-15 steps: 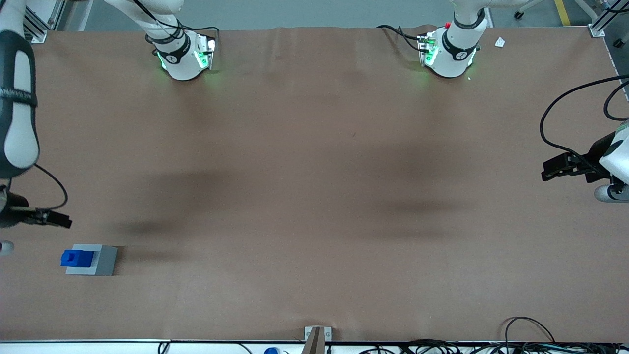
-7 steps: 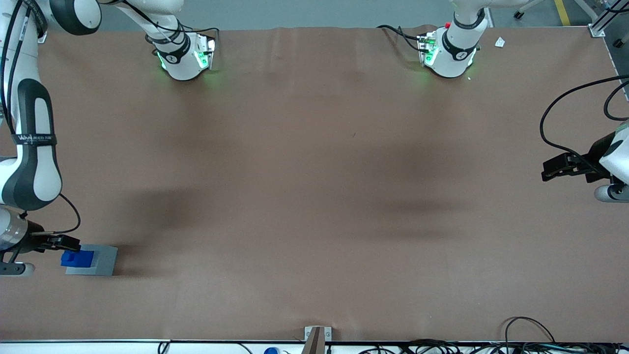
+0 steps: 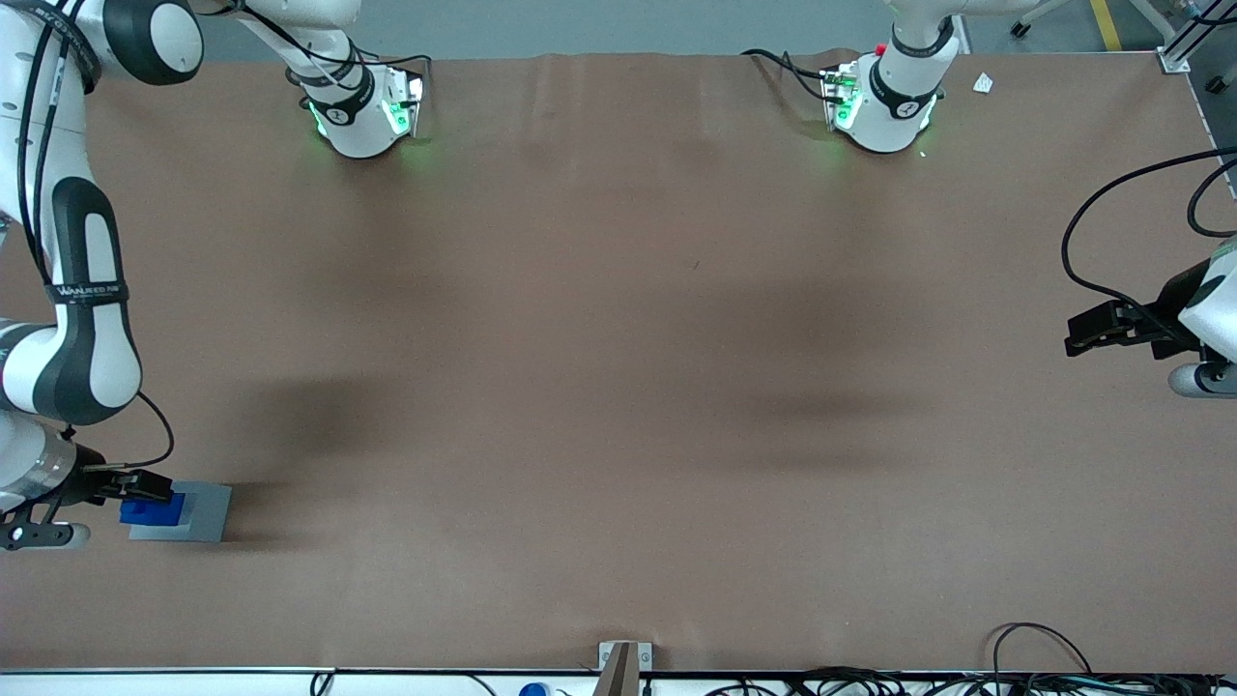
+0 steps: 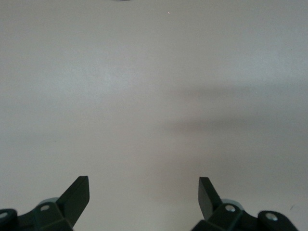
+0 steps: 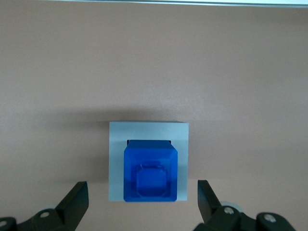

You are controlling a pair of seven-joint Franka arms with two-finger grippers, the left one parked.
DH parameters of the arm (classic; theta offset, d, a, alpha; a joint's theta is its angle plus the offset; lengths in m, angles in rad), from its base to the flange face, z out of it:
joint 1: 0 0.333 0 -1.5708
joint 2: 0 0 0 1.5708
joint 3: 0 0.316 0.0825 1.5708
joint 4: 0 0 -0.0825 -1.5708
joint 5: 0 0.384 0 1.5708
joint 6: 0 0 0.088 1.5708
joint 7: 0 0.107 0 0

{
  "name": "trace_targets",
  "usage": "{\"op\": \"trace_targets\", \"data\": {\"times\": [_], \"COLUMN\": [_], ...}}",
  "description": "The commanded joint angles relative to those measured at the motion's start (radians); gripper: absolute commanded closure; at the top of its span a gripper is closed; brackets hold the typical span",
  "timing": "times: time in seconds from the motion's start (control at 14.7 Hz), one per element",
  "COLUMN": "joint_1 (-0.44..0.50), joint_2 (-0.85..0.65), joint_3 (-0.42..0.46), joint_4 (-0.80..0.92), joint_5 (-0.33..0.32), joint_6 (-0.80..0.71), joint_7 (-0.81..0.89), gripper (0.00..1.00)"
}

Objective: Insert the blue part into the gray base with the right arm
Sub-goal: 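Lower the open right gripper around the blue part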

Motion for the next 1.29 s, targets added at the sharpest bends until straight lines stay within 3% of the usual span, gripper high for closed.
{"op": "trace_targets", "data": {"times": [0.0,0.48,1.02,1.22], "joint_1": [-0.004,-0.012,-0.013,-0.012], "joint_2": [0.033,0.113,0.113,0.113], "joint_3": [0.009,0.011,0.011,0.011], "joint_4": [0.047,0.146,0.144,0.146], "joint_5": [0.003,0.005,0.006,0.006], "joint_6": [0.001,0.0,-0.006,-0.012], "joint_7": [-0.008,0.01,0.01,0.009], "gripper": [0.0,0.03,0.33,0.51]}}
